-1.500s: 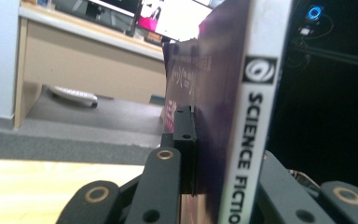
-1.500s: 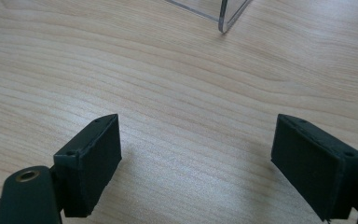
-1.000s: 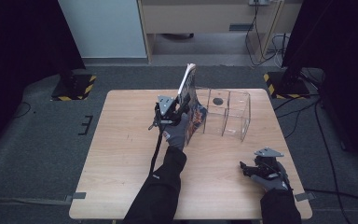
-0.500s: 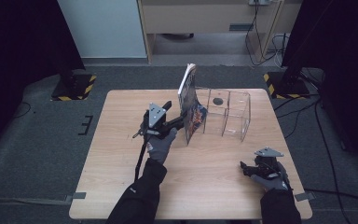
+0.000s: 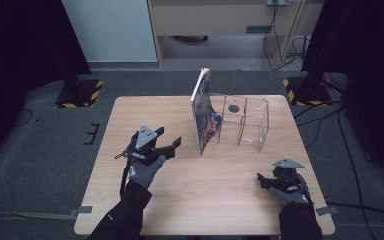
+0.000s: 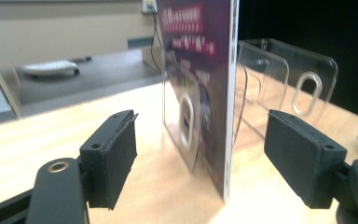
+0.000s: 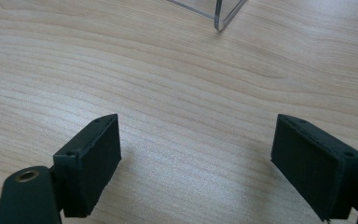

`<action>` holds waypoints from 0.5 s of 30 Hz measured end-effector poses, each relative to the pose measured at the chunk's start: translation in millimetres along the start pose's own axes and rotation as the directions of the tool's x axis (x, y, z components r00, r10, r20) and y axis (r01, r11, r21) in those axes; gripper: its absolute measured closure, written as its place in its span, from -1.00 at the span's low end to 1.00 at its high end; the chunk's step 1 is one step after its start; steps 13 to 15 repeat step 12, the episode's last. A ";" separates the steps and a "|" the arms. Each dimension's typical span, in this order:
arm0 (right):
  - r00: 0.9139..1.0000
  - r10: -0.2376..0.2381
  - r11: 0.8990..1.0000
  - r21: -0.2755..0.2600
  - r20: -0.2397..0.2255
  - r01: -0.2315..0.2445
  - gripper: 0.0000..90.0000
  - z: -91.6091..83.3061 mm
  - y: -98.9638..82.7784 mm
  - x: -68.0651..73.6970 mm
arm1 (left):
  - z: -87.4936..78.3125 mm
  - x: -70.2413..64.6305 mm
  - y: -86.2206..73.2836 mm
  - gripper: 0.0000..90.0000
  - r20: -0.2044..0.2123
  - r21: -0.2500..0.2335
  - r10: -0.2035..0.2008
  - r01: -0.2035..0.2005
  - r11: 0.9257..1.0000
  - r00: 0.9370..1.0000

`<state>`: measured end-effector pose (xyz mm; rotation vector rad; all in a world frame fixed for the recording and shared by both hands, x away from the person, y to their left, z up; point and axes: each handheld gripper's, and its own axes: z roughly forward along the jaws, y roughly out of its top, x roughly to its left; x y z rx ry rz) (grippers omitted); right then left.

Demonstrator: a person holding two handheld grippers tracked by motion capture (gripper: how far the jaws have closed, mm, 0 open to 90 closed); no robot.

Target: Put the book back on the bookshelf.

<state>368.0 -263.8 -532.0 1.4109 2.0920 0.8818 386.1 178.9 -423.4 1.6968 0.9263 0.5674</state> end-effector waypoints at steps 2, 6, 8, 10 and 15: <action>1.000 0.008 1.000 -0.003 0.002 -0.008 -0.65 -0.8 0.1 0.3 | -8.2 4.6 -8.2 -0.48 -0.005 0.025 -0.004 0.004 1.000 1.000; 1.000 0.006 1.000 -0.001 0.002 -0.006 -0.66 -0.9 0.0 0.2 | -21.0 14.9 -26.7 -0.49 -0.030 0.089 -0.023 0.026 0.996 0.999; 1.000 0.007 1.000 -0.003 0.003 -0.007 -0.66 -1.1 0.0 0.5 | -26.0 20.1 -37.7 -0.50 -0.042 0.131 -0.025 0.031 0.991 0.999; 1.000 0.008 1.000 -0.004 0.002 -0.008 -0.66 -1.1 0.1 0.4 | -31.5 26.1 -49.2 -0.51 -0.057 0.156 -0.031 0.039 0.987 0.998; 1.000 0.007 1.000 -0.003 0.003 -0.007 -0.66 -0.8 0.1 0.0 | -35.7 33.7 -61.4 -0.51 -0.066 0.186 -0.054 0.065 0.980 0.996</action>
